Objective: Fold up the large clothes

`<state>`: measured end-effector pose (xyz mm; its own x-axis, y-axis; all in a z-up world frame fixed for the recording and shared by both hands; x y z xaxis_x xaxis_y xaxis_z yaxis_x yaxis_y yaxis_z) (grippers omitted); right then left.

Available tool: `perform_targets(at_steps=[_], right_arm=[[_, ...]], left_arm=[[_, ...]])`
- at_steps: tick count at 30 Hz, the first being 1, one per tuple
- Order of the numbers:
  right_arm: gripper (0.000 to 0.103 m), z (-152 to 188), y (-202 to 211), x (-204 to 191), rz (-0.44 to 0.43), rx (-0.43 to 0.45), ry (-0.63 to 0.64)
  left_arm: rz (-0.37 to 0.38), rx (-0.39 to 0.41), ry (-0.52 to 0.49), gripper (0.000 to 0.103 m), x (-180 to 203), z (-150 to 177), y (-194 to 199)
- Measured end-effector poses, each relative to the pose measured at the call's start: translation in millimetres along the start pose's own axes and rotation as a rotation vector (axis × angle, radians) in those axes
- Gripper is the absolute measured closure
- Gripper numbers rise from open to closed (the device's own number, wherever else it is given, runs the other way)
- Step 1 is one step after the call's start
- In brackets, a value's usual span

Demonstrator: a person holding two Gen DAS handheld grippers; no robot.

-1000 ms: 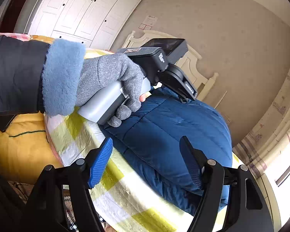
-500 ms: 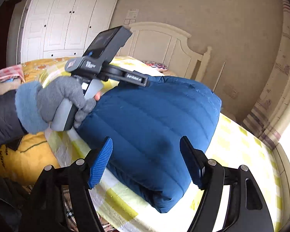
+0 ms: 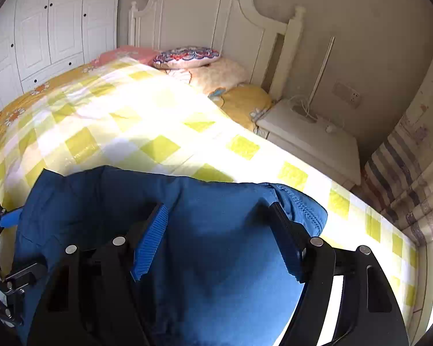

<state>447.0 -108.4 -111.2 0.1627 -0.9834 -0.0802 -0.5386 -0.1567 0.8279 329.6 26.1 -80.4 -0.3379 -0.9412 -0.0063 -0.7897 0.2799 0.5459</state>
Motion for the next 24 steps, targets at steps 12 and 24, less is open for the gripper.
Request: perform_targets(at_steps=[12,24], right_arm=[[0.008,75,128,47,-0.279,0.253,-0.294],[0.006,226,111,57,-0.616,-0.056,-0.530]], left_arm=[[0.194,-0.026,0.185,0.012,-46,15,23],[0.578,-0.215,0.334,0.002,-32,65,0]])
Point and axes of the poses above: each gripper's, at about its wrist camera, not at the fingertips, and y roughly against the way its jaws point, x to its right, z to its underside, the point moved 4 cm from there along -y, roughly the way its jaws point, and after that the axes turned 15 degrees about -y, right-handed, at the moved point
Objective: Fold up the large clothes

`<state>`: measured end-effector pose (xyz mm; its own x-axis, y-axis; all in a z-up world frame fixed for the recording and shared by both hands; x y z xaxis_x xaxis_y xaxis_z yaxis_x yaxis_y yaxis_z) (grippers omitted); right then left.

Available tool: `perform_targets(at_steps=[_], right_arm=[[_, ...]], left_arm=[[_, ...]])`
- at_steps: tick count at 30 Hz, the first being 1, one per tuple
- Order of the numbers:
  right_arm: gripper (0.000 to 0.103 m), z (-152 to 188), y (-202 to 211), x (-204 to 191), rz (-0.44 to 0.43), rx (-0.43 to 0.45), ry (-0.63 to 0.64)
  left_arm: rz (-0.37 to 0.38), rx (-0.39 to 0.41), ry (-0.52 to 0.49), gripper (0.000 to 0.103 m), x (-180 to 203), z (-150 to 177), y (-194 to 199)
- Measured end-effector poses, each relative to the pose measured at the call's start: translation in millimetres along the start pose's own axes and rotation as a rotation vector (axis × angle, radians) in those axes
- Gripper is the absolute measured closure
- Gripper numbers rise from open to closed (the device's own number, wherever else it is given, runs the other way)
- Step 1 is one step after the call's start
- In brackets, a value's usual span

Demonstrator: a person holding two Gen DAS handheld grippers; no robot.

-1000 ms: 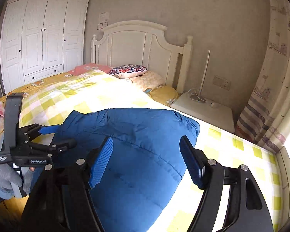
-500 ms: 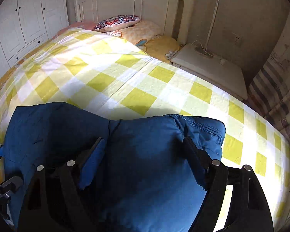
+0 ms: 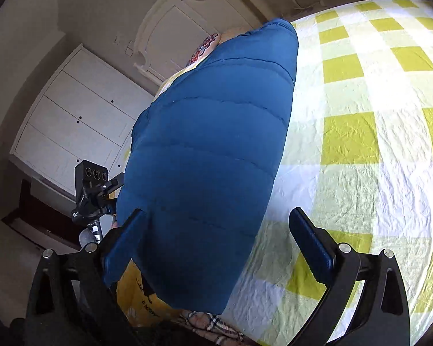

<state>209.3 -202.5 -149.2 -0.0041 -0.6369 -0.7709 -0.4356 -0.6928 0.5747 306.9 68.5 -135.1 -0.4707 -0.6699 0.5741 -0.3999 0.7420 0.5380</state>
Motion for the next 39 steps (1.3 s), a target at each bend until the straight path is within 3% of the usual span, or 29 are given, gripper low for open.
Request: perform_targets(at_steps=[2,6,8,9,11,13,16,20,23,25,28,29,30,31,33,35,39], right_arm=[[0.006,-1,-11,1,-0.069,-0.020,-0.043],[0.004,-6,-33,-15,-0.067,-0.037,-0.002],[0.004,-4,-38,-25,-0.045,-0.008,0.055],[0.006,-2,-36,-30,-0.045,0.022,0.085],[0.019,2,-30,-35,-0.027,0.104,0.149],[0.024,6,-20,-43,-0.005,0.183,0.212],[0.028,-13,-3,-51,-0.003,0.295,0.251],[0.029,-59,35,-58,-0.015,0.425,0.275],[0.029,-98,52,-51,-0.004,0.488,0.257],[0.029,-120,50,-34,0.024,0.482,0.220],[0.030,-139,37,23,0.096,0.402,0.085],[0.029,-140,31,42,0.132,0.370,0.039],[0.029,-138,29,53,0.125,0.373,0.024],[0.029,-136,35,57,0.090,0.379,0.009],[0.027,-134,37,47,0.135,0.384,0.022],[0.013,-137,40,37,0.181,0.398,0.047],[0.013,-124,63,29,0.174,0.433,0.005]], left_arm=[[-0.005,0.015,-0.024,0.002,0,-1,-4],[0.038,-0.037,-0.015,0.002,0,0,-13],[0.136,-0.059,0.046,0.024,-6,-1,-19],[0.149,-0.053,0.061,0.026,-7,1,-19],[0.154,-0.023,0.046,0.042,-5,3,-18],[0.141,0.019,0.013,0.053,6,1,-17],[0.114,0.080,-0.055,0.059,32,-19,-21],[0.157,0.164,-0.113,0.060,65,-70,-41],[0.166,0.171,-0.147,0.060,80,-110,-71],[0.157,0.146,-0.136,0.060,79,-124,-99],[0.119,0.048,-0.061,0.059,58,-121,-154],[0.098,0.015,-0.033,0.053,48,-113,-170],[0.109,0.035,-0.027,0.051,44,-107,-176],[0.117,0.056,-0.027,0.048,43,-105,-176],[0.112,0.057,-0.015,0.046,41,-103,-173],[0.085,0.044,-0.029,0.039,40,-103,-169],[-0.011,0.075,-0.061,0.031,48,-110,-139]])
Point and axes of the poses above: each gripper's, at about its wrist camera, not at the fingertips, and y roughly against the way its jaws point, x to its right, z to its underside, the point moved 4 cm from there along -y, roughly the way its jaws point, and after that the axes turned 15 degrees about -y, right-handed, at the moved point
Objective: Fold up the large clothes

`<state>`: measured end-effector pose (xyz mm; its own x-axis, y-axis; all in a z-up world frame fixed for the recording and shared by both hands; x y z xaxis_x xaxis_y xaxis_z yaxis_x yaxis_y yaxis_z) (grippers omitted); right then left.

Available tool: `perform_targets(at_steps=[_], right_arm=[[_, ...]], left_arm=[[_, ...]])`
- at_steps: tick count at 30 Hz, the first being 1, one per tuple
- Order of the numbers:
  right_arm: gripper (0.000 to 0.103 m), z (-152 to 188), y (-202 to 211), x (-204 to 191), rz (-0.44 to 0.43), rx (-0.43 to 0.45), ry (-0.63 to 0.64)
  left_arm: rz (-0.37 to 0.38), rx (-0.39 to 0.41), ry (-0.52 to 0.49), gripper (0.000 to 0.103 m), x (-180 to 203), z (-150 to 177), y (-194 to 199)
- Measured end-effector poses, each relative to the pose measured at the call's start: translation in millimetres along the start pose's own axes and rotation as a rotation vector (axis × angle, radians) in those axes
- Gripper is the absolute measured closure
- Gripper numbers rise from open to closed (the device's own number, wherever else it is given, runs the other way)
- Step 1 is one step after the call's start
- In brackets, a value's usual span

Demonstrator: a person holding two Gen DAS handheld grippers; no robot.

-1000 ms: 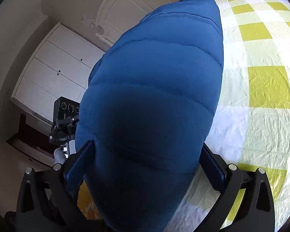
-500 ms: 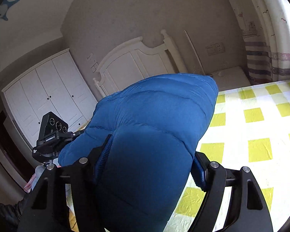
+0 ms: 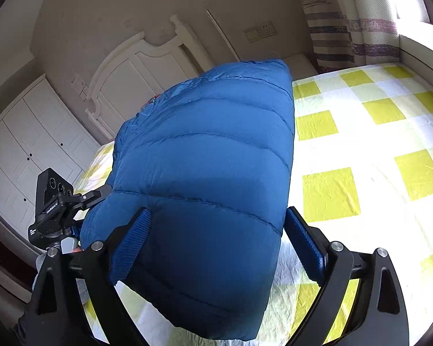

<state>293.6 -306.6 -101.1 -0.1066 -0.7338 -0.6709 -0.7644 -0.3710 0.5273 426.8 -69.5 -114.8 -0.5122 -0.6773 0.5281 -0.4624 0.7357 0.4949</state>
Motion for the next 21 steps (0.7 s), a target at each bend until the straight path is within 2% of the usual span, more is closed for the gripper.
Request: perform_targets(at_steps=[2,3,4,5,7,9,11,13,14,16,18,21], right_arm=[[0.010,5,26,-5,0.028,0.080,-0.004],[0.010,8,40,-10,0.043,0.120,0.012],[0.010,9,54,-17,0.034,0.156,0.037],[0.009,15,71,-26,0.026,0.198,0.062],[0.007,24,105,-49,0.033,0.293,0.121],[0.006,37,137,-71,0.035,0.378,0.184],[0.005,52,159,-89,0.045,0.443,0.236],[0.005,74,173,-93,0.077,0.484,0.265],[0.005,86,176,-90,0.097,0.498,0.267],[0.005,109,175,-81,0.146,0.500,0.257],[0.005,129,178,-72,0.172,0.516,0.260],[0.005,149,172,-66,0.233,0.487,0.319]], left_arm=[[-0.112,0.089,-0.044,0.019,13,-6,35],[-0.167,0.159,-0.091,0.017,29,-6,58],[-0.219,0.224,-0.148,0.005,46,-7,82],[-0.275,0.280,-0.209,0.002,64,-7,105],[-0.391,0.347,-0.330,0.002,106,-11,141],[-0.501,0.399,-0.410,0.002,141,-10,172],[-0.626,0.441,-0.444,0.002,173,-4,191],[-0.722,0.481,-0.458,0.002,193,17,205],[-0.747,0.490,-0.464,0.002,202,29,207],[-0.732,0.467,-0.466,0.002,209,56,199],[-0.711,0.406,-0.452,0.002,212,85,187],[-0.698,0.321,-0.478,0.002,211,129,162]])
Point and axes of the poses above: each gripper's, at about its wrist camera, not at the fingertips, and y roughly against the way its jaws point, x to its right, z to its underside, the point moved 4 cm from there along -y, roughly the way its jaws point, and after that the axes turned 15 degrees about -y, right-handed, at the moved point
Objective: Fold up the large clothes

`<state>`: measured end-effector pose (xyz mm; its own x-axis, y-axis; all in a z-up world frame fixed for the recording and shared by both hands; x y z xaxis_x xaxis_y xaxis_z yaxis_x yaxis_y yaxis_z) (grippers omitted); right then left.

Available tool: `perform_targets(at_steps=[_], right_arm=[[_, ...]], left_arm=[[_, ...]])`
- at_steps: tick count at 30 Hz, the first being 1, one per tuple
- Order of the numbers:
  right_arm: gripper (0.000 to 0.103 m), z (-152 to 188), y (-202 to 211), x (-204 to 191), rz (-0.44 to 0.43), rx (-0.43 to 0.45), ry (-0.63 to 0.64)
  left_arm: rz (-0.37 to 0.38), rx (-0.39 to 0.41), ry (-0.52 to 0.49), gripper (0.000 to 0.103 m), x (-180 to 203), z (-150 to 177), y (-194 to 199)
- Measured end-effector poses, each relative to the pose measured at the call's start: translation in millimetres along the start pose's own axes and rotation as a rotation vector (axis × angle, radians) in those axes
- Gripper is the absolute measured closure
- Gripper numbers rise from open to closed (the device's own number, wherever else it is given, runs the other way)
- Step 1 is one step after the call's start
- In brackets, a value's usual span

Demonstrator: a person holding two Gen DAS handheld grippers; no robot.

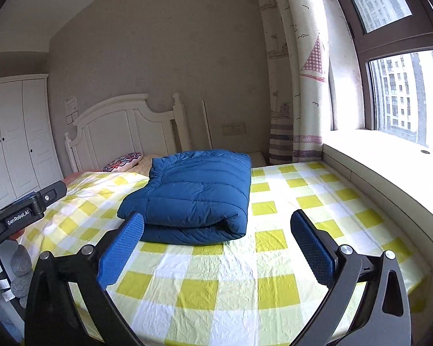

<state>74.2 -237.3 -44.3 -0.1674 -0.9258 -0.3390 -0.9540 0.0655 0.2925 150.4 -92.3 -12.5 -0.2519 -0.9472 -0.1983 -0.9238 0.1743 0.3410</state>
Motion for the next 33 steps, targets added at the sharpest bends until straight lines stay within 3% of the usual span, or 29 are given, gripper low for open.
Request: perform_targets(at_steps=[4,10,33], right_arm=[[0.005,15,5,-1,0.031,-0.020,0.054],[0.005,28,0,-2,0.018,-0.060,0.057],[0.005,38,10,-13,-0.010,-0.078,0.057]], left_arm=[[0.022,-0.025,-0.069,0.002,25,31,-1],[0.008,-0.043,-0.059,0.002,23,49,2],[0.002,-0.042,-0.069,0.002,22,52,4]])
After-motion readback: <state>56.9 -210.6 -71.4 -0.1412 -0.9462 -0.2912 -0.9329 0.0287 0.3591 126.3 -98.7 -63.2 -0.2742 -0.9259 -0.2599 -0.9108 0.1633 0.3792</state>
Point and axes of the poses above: each gripper's, at about its wrist camera, not at the fingertips, and y roughly against the way its jaws point, x to its right, z to its underside, the point moved 4 cm from there along -y, roughly the way its jaws point, and after that the axes turned 15 degrees about -y, right-handed, at the moved point
